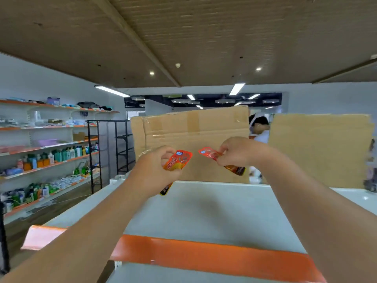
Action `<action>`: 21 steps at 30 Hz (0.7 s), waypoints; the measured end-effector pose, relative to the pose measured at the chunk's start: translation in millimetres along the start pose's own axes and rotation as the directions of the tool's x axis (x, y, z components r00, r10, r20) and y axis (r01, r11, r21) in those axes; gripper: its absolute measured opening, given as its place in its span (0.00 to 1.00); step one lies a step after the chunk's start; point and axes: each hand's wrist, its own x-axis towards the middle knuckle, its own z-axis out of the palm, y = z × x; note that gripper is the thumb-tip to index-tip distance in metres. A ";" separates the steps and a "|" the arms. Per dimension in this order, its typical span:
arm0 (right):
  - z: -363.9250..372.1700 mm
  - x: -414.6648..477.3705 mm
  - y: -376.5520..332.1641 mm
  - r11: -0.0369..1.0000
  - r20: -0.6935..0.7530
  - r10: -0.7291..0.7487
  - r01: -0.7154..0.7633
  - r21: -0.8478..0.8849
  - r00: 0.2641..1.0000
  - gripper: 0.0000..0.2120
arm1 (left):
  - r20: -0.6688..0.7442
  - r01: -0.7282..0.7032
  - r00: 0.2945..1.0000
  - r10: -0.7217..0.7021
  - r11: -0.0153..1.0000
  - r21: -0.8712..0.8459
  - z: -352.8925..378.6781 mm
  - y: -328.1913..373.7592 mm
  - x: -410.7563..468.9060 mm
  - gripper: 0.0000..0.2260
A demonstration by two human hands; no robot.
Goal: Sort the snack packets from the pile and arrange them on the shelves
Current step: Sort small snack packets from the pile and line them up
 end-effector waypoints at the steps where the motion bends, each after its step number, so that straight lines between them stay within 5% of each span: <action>1: -5.6 -14.5 18.7 1.000 -0.024 0.029 -0.029 0.005 0.999 0.19 | 0.009 -0.024 1.000 0.024 1.000 -0.015 16.1 15.3 -0.3 0.16; 10: -66.6 -170.5 183.4 0.948 -0.210 0.317 -0.313 0.051 0.925 0.19 | 0.122 -0.205 0.967 0.225 0.966 -0.156 160.3 183.6 -24.1 0.17; 21: -144.5 -390.9 356.9 0.812 -0.429 0.538 -0.582 0.033 0.726 0.17 | 0.223 -0.363 0.862 0.456 0.861 -0.356 331.8 398.5 -90.1 0.25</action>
